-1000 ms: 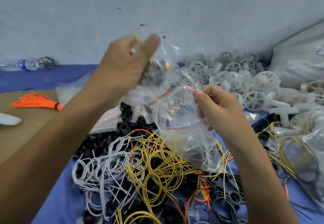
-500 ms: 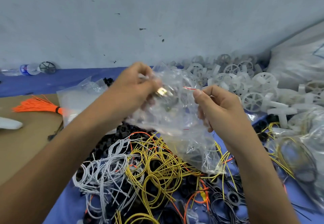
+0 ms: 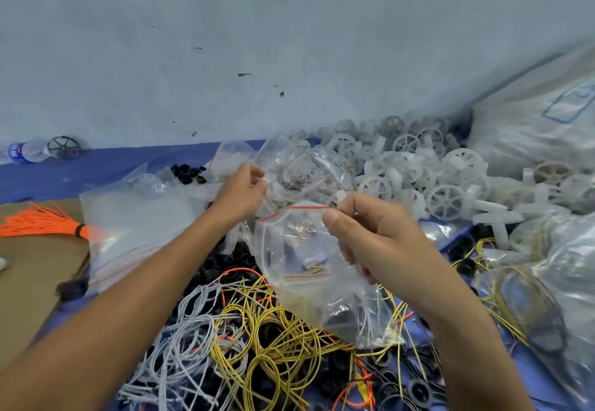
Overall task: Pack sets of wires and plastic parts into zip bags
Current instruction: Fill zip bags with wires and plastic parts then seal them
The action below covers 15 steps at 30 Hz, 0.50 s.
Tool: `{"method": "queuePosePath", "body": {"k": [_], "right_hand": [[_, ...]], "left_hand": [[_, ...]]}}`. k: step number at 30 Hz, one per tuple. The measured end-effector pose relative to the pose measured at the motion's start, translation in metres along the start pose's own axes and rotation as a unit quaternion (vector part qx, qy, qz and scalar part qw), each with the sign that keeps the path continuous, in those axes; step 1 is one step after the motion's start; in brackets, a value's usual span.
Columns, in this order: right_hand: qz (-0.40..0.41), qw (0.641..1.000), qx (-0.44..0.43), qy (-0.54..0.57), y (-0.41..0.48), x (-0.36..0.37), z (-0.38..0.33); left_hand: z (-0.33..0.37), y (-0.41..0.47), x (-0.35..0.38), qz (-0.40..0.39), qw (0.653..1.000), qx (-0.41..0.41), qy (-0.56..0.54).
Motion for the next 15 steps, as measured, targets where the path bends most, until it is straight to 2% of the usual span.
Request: {"method": "queuePosePath", "body": {"k": [3,6,7,9,11,12,13,15], "right_hand": [[-0.058,0.998,-0.015,0.018,-0.005,0.005,-0.007],[-0.091,0.995,-0.016,0.024,-0.008,0.005,-0.010],[-0.098,0.995,-0.015,0.024,-0.008,0.004,-0.009],[-0.110,0.993,-0.015,0.031,-0.010,0.001,-0.009],[-0.109,0.992,-0.015,0.055,-0.012,-0.005,-0.007],[-0.102,0.992,-0.014,0.069,-0.013,-0.009,-0.006],[-0.095,0.992,-0.013,0.079,-0.013,-0.014,-0.004],[-0.076,0.993,-0.013,0.085,-0.014,-0.022,-0.001]], "left_hand": [[0.054,0.015,0.025,-0.018,0.993,0.105,0.045],[0.108,0.028,0.054,-0.026,0.969,0.209,0.126],[0.121,0.033,0.070,-0.054,0.962,0.231,0.136],[0.132,0.048,0.110,-0.161,0.943,0.232,0.177],[0.125,0.056,0.152,-0.281,0.890,0.198,0.301],[0.120,0.058,0.164,-0.304,0.857,0.189,0.371],[0.122,0.059,0.168,-0.287,0.840,0.199,0.415],[0.132,0.061,0.159,-0.226,0.864,0.226,0.389]]}}
Point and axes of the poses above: each hand's wrist, its own y-axis towards the middle knuckle, its own x-axis out of the palm, z = x × y, the point moved 9 cm from there along y, towards the middle knuckle, and after that the axes turned 13 degrees about -z, right-handed, at the moved point
